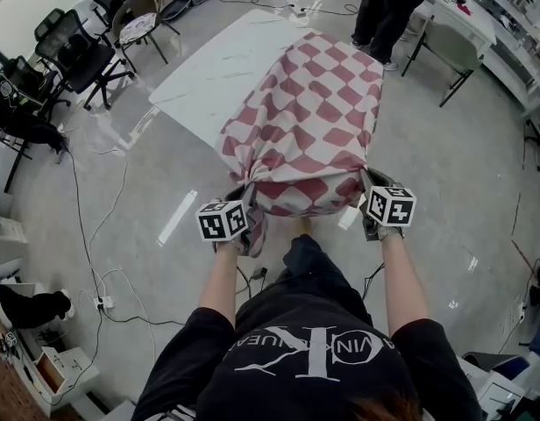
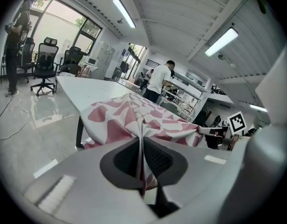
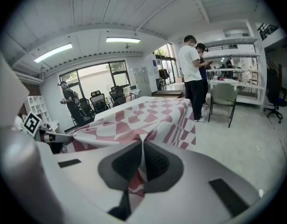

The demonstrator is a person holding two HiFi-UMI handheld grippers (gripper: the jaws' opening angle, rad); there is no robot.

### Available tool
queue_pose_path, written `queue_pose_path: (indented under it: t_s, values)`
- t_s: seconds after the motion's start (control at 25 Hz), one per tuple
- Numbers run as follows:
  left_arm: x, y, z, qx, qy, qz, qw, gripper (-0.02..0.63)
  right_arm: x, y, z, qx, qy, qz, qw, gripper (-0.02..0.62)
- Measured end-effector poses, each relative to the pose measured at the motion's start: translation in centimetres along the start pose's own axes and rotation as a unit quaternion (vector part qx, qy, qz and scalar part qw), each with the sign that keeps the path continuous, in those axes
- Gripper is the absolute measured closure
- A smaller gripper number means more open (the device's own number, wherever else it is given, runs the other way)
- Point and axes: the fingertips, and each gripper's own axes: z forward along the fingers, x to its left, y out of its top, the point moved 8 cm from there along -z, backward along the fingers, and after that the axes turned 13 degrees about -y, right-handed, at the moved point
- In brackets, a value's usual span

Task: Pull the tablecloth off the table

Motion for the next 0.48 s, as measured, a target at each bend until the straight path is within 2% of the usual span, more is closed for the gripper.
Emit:
queue_pose_path:
  t_s: [0.2, 0.48]
  values:
    - [-0.8, -0.1, -1.9, -0.025, 0.004, 0.001, 0.9997, 0.577, 0.6, -0.1, -2.2, -0.020, 0.028, 0.010, 0.999, 0.581]
    - [-2.0, 1.1, -3.6, -0.050, 0.005, 0.016, 0.9986, 0.577, 1.4, 1.3, -3.9, -0.045, 0.044, 0.020, 0.998, 0.581]
